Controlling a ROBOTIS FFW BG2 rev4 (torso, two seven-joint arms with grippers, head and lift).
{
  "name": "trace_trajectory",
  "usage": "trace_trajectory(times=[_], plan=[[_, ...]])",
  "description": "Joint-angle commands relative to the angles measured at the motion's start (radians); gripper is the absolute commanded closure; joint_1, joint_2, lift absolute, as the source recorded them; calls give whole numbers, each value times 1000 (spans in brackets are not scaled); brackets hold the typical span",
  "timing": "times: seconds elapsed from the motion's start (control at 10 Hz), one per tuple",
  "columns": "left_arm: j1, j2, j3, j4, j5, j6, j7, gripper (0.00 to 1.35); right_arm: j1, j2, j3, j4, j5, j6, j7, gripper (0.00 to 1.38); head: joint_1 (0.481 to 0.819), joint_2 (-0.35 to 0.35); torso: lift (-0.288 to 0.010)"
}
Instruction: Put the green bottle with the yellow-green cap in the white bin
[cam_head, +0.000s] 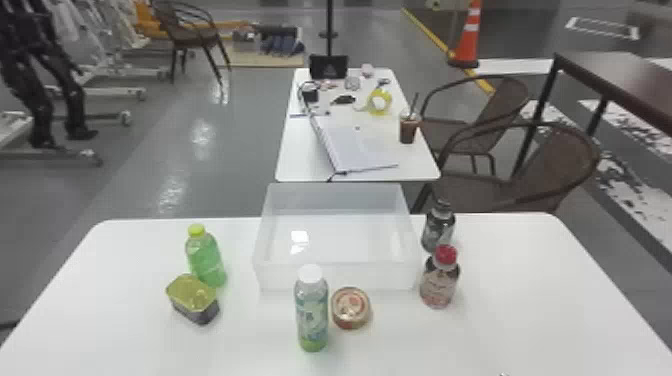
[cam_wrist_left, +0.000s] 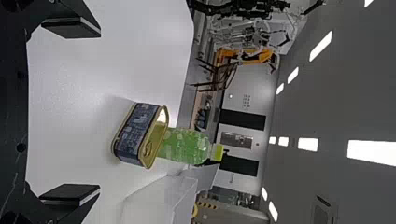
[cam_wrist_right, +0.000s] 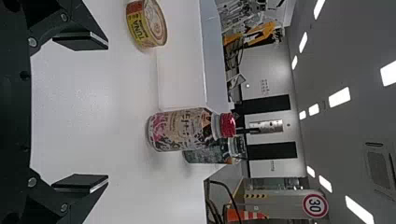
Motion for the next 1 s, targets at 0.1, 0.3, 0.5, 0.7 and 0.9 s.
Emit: trace_trajectory(times=[0.1,0.3,0.5,0.7,0.9], plan=[[0,-3,0,0,0,-1,0,128,1,0,0,0,0,0,0,271,549,0,-100],[0,-3,0,0,0,-1,0,130,1,0,0,0,0,0,0,271,549,0,-100],[-3,-3,-1,0,-3,0,0,128,-1,0,0,0,0,0,0,271,549,0,-100],[-15,-3,0,0,-12,15,0,124,-1,0,0,1,-2,0,0,271,549,0,-100],[-54,-3,-1,-2,-38,54,0,122,-1,0,0,1,-2,2,0,271,549,0,-100]])
